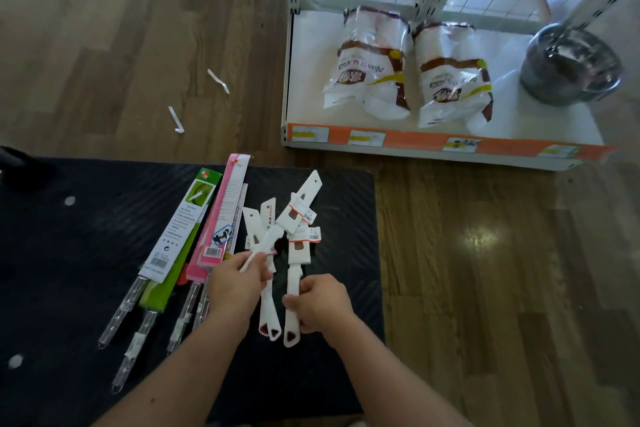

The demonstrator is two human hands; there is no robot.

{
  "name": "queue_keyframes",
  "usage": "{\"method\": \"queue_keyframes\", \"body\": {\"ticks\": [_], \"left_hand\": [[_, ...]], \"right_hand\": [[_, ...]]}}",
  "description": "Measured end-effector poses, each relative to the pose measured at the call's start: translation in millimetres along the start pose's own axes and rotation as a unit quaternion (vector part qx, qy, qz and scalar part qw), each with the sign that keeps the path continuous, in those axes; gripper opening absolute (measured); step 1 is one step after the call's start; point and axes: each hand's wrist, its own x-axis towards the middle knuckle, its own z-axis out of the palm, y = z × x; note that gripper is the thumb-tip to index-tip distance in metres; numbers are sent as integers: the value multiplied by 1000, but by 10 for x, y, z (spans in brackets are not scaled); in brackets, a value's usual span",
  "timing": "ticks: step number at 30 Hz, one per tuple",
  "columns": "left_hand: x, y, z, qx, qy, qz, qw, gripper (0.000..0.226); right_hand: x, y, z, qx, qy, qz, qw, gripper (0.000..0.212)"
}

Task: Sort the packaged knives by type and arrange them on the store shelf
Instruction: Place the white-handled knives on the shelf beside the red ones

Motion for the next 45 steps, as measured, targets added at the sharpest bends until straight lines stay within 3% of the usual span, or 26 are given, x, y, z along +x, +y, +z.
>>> {"method": "queue_keyframes", "body": {"ticks": [7, 12, 17, 22, 33, 45], "left_hand": [[-752, 1207, -245, -172, -16, -50, 984, 17], [-1438, 2191, -460, -149, -66, -12, 987, 23], [-2158, 3081, -771, -106, -117, 40, 987, 16], [-2779, 3779, -1092, -73, -124, 95, 985, 13], [-4093, 4652, -1415, -41, -196, 142, 969, 16], [-4555, 5266, -1434, -59, -219, 191, 955, 10]], "right_hand": [[-915, -716, -943, 20, 60, -33, 997, 14], [-1824, -1362, -1700, 12, 86, -99, 991, 7], [-2790, -1868, -2316, -6, 122, -147, 982, 26], [-3661, -2198, -2689, 10, 165, -183, 969, 28], [-5280, -2491, -3029, 86, 175, -190, 962, 28], [-5817, -2650, -3438, 180, 232, -205, 934, 33]]}}
